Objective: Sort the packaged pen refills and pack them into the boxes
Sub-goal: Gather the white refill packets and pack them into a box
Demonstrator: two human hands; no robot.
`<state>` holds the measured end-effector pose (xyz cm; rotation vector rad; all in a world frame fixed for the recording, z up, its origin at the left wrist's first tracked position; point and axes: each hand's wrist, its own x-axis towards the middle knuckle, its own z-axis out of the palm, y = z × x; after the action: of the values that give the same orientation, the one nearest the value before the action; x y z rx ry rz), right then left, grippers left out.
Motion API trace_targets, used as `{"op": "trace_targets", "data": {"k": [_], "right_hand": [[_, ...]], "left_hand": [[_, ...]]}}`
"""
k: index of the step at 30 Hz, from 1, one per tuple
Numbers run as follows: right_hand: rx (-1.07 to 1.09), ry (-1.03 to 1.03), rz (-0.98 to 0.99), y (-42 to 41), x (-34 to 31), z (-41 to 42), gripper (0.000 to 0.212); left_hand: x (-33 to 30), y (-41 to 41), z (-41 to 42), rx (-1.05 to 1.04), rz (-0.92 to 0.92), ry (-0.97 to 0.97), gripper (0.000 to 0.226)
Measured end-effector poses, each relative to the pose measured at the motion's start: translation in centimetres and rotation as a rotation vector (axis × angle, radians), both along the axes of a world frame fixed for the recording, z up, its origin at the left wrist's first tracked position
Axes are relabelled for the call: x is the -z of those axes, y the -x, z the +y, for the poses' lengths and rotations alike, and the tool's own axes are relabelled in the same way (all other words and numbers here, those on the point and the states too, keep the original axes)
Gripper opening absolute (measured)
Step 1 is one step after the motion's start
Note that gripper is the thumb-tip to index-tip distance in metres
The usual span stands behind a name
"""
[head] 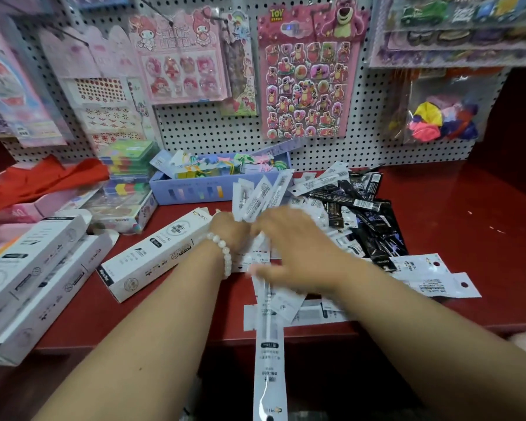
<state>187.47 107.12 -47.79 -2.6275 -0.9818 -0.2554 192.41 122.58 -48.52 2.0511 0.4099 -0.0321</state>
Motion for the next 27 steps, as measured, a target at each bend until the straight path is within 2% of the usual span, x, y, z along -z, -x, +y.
{"op": "trace_targets", "data": {"k": [2, 6, 11, 13, 15, 17, 20, 22, 24, 27], "right_hand": [[-0.094, 0.215, -0.078, 0.5, 1.7, 0.4, 0.066], [0.002, 0.33, -0.099, -1.1, 2.3, 0.0, 0.075], [0.094, 0.306, -0.122, -2.4, 2.1, 0.3, 0.07], [0.055, 0.243, -0.162, -2.3, 1.9, 0.2, 0.063], [-0.03, 0.116, -0.1, -1.8, 1.6, 0.0, 0.06], [-0.108, 0.078, -0.004, -1.2, 1.5, -0.3, 0.066], [-0.129, 0.221, -0.027, -1.3, 2.1, -0.5, 0.066], [-0.057, 0.236, -0.042, -1.7, 2.2, -0.6, 0.061], [0.005, 0.217, -0.03, -2.1, 2.0, -0.7, 0.06], [0.061, 0.141, 0.071, -2.3, 1.3, -0.6, 0.065]], "left_hand": [[0.5, 0.3, 0.0, 0.001, -0.013, 0.062, 0.011], [0.9, 0.1, 0.7, -0.017, -0.025, 0.174, 0.024], [1.3, -0.4, 1.7, -0.042, -0.087, 0.217, 0.036], [1.9, -0.5, 2.0, -0.028, -0.1, 0.214, 0.045], [2.5, -0.8, 2.2, -0.031, -0.116, 0.222, 0.052], [2.3, -0.6, 2.1, -0.025, -0.116, 0.248, 0.045], [0.9, 0.6, 1.4, -0.017, -0.171, 0.277, 0.015], [0.3, 0.8, 1.3, -0.006, -0.266, 0.278, 0.024], [-0.5, 0.5, 1.6, -0.024, -0.366, 0.261, 0.022], [-1.6, 0.4, 1.9, -0.073, -0.489, 0.175, 0.022]]}}
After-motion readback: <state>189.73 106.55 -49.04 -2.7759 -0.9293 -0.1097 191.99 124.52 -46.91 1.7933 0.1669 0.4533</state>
